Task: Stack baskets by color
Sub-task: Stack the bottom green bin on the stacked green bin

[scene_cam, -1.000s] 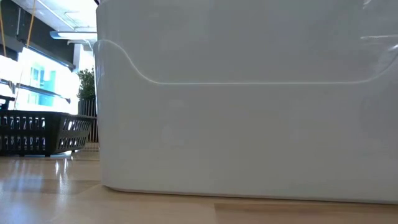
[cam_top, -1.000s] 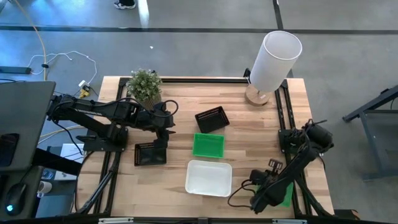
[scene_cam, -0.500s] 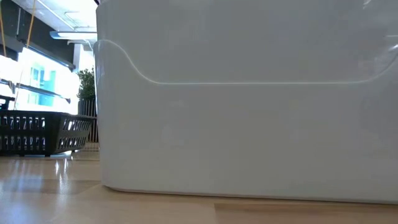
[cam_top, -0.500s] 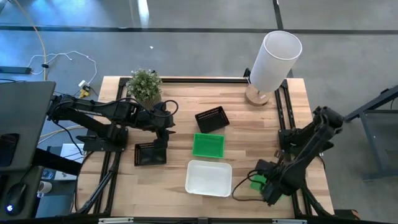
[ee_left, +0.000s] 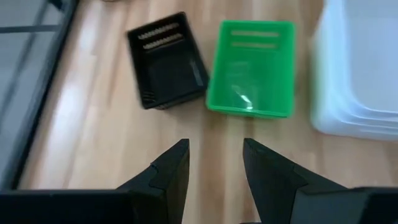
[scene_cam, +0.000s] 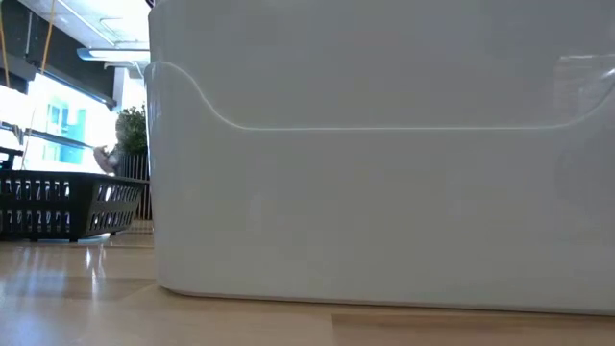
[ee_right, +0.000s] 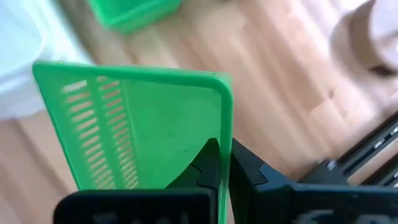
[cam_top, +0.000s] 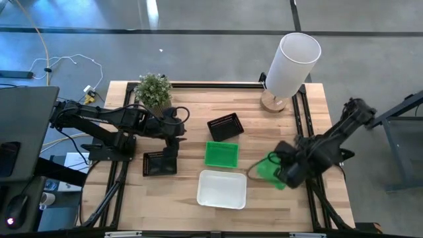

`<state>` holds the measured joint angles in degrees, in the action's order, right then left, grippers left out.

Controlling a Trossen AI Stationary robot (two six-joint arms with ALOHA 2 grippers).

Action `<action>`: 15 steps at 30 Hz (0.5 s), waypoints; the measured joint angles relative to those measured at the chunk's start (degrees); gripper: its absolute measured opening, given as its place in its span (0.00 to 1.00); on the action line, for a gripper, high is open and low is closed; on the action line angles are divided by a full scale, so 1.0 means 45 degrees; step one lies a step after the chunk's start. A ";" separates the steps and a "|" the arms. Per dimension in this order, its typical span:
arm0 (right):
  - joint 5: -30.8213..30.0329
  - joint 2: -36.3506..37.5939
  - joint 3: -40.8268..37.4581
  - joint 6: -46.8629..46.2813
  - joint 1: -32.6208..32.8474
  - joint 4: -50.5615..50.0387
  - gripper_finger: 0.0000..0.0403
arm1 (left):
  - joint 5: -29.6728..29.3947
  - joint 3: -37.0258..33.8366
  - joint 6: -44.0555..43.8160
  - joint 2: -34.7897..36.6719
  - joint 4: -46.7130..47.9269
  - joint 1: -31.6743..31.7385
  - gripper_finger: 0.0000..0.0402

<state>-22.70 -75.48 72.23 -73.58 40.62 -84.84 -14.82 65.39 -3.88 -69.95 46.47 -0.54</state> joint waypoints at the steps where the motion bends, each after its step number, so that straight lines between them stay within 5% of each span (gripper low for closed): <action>1: -0.0170 0.0195 0.0000 0.0262 -0.0322 -0.0005 0.00 | -0.0306 0.0000 0.0005 0.0000 -0.0002 0.0000 0.34; 7: -0.0843 0.1200 0.0000 0.2625 -0.2681 0.0369 0.00 | -0.2029 0.0000 0.0444 0.0000 -0.0002 0.0010 0.34; 15: -0.0198 0.1645 0.0000 0.7680 -0.6076 0.2919 0.00 | -0.2182 0.0000 0.0440 0.0000 0.0003 0.0010 0.34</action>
<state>-23.59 -68.08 72.23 -39.02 13.28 -71.70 -24.64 65.39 -1.90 -69.95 46.48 -0.49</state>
